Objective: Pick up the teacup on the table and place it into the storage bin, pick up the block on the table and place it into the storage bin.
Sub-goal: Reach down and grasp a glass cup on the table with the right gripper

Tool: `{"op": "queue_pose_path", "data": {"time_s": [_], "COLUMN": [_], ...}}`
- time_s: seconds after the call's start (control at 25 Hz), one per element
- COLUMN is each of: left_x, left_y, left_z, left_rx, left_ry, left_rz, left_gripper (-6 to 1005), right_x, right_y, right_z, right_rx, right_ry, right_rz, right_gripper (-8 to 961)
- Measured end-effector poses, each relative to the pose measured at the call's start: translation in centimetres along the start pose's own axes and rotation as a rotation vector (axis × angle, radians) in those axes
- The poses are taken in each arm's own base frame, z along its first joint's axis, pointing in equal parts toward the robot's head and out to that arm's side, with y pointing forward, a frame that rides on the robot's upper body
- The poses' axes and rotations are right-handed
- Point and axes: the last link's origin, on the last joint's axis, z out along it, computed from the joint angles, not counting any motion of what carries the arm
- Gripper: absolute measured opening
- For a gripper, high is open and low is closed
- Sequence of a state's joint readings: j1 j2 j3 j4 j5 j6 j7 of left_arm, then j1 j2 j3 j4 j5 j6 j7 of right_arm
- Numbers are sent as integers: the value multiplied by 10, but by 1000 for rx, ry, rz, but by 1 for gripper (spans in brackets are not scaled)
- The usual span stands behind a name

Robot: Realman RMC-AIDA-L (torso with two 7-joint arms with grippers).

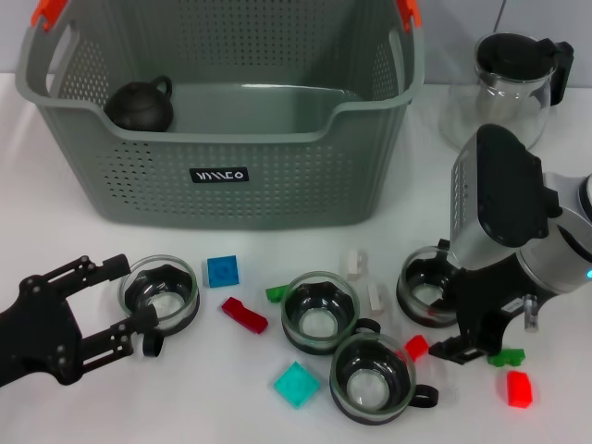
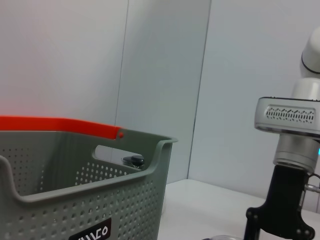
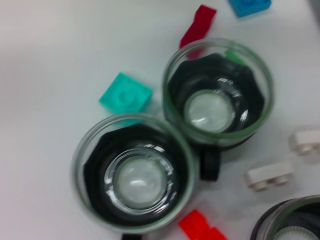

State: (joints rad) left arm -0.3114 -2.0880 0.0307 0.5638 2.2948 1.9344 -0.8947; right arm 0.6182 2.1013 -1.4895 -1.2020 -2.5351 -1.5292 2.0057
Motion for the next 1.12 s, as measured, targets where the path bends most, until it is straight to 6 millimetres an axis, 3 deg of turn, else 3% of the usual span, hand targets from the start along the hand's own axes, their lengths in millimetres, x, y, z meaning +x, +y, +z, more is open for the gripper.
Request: {"op": "queue_pose_path", "data": {"time_s": [0.76, 0.88, 1.12], "left_x": [-1, 0, -1], "left_y": [0, 0, 0], "left_z": [1, 1, 2], "left_rx": [-1, -1, -2], "left_ry": [4, 4, 4], "left_rz": [-1, -1, -2], "left_gripper": [718, 718, 718], "right_x": [5, 4, 4], "right_y": [-6, -7, -9], "right_z": [13, 12, 3], "right_rx": [-19, -14, -5], "right_ry": [47, 41, 16], "right_rz": [51, 60, 66], "right_gripper": [404, 172, 109]}}
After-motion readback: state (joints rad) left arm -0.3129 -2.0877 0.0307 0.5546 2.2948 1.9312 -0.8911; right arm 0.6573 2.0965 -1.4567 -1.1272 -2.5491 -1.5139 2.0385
